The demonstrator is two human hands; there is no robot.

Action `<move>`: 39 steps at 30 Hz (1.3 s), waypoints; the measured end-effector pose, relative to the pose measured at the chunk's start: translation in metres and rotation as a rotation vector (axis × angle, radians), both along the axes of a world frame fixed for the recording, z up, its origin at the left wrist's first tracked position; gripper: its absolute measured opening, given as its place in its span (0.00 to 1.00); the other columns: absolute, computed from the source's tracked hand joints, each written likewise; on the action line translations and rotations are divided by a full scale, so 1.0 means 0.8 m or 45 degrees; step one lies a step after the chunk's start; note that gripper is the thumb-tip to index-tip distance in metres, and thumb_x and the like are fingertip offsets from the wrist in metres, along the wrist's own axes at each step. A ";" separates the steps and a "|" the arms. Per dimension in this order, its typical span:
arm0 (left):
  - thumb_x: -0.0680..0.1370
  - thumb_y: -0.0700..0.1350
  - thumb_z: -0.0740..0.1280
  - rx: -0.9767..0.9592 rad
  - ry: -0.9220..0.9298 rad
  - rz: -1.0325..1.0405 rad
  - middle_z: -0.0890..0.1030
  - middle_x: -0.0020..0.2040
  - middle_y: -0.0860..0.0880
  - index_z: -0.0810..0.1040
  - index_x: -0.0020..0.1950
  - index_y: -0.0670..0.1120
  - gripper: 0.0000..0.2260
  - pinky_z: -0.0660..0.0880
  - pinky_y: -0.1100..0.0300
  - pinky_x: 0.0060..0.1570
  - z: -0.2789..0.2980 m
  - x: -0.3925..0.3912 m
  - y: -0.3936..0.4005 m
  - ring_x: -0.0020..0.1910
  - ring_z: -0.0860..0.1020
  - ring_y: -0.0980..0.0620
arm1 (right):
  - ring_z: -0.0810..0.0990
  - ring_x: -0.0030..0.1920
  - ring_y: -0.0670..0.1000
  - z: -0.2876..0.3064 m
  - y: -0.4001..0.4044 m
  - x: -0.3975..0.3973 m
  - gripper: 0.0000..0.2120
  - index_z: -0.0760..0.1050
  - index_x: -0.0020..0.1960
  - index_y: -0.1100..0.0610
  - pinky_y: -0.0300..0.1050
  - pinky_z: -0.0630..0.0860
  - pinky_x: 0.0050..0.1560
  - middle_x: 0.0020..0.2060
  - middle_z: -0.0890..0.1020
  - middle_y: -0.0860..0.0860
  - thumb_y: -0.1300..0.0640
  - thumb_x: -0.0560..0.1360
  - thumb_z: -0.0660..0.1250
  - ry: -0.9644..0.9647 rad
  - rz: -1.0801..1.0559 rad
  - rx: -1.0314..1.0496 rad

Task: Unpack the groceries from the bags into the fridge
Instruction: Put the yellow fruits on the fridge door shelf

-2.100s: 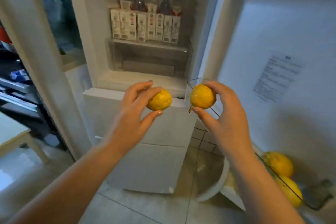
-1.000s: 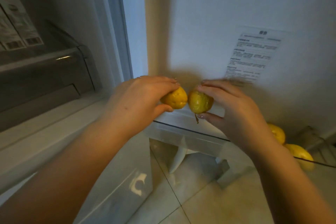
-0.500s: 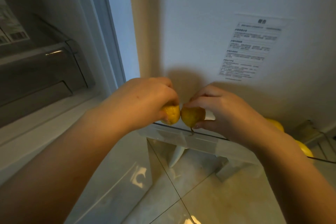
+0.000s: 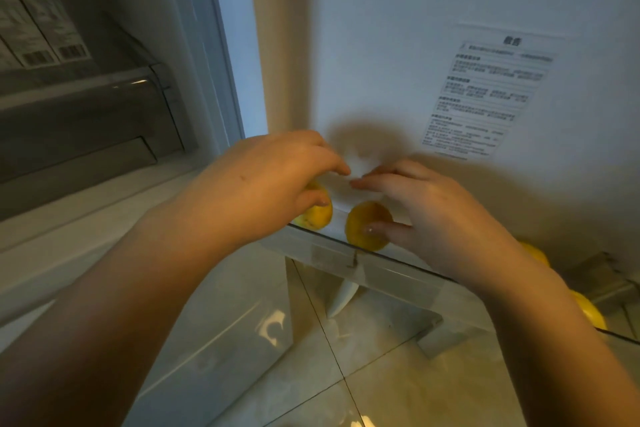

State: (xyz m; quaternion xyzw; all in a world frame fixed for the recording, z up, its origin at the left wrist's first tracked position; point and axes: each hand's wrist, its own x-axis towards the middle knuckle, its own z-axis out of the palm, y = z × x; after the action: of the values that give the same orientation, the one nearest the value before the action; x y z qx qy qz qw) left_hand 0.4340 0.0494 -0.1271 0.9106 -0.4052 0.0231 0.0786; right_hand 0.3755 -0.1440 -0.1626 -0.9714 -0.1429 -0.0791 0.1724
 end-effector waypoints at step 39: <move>0.74 0.51 0.66 -0.381 -0.067 -0.551 0.77 0.63 0.49 0.74 0.66 0.47 0.21 0.68 0.50 0.62 -0.202 -0.271 -0.003 0.60 0.75 0.49 | 0.73 0.64 0.54 -0.164 0.052 -0.396 0.29 0.71 0.67 0.55 0.45 0.71 0.58 0.65 0.74 0.53 0.47 0.68 0.70 -0.097 -0.861 0.023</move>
State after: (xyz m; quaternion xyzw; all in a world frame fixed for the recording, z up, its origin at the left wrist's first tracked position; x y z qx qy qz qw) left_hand 0.2172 0.0472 -0.2886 0.7801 -0.5844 0.0890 0.2048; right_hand 0.0589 -0.1026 -0.2934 -0.9586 0.1815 -0.1691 0.1394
